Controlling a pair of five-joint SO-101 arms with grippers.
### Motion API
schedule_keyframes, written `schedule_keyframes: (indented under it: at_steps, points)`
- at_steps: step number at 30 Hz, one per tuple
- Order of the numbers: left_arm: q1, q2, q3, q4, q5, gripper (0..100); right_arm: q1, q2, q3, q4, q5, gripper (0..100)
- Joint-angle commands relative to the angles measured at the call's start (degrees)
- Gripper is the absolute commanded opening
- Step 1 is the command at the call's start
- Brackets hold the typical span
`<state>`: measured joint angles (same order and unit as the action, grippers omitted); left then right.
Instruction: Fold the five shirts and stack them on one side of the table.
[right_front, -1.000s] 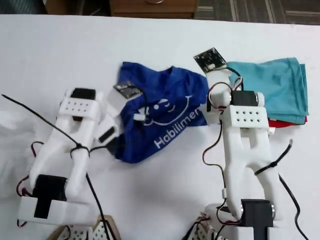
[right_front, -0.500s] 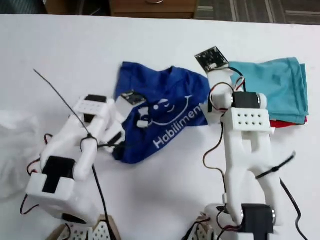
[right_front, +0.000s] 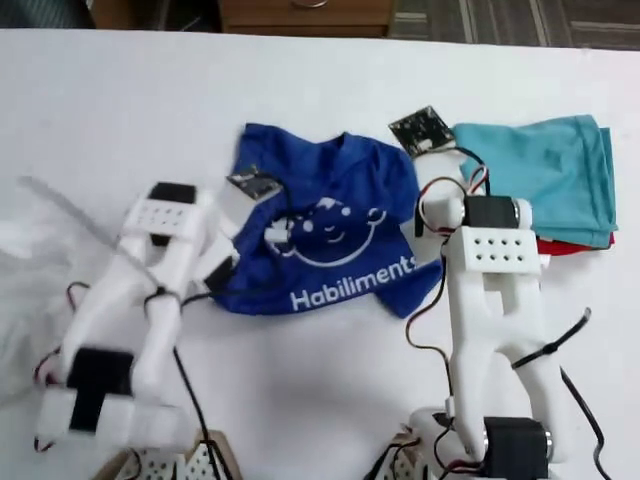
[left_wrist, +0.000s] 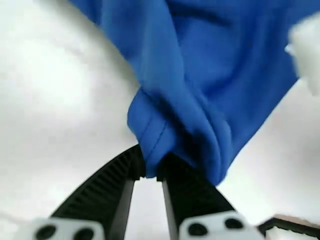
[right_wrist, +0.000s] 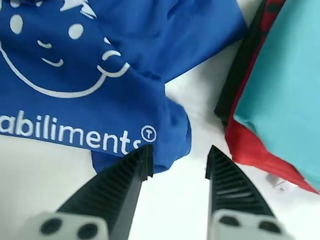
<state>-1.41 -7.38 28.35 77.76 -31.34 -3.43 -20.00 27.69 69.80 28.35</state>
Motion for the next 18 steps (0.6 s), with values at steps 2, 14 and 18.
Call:
schedule_keyframes:
  at_steps: [2,14,18]
  points:
    - [-3.08,-14.33,-1.54,3.43,0.35,3,0.4,-2.86,0.97,-0.04,-0.44,17.6]
    - [-17.49,-23.12,-6.55,2.9,0.62,19,0.04,-2.95,5.98,-3.03,-0.44,17.6]
    - [-20.84,-18.81,-6.29,0.18,0.53,22,0.04,-2.95,8.79,-5.67,-0.44,17.6]
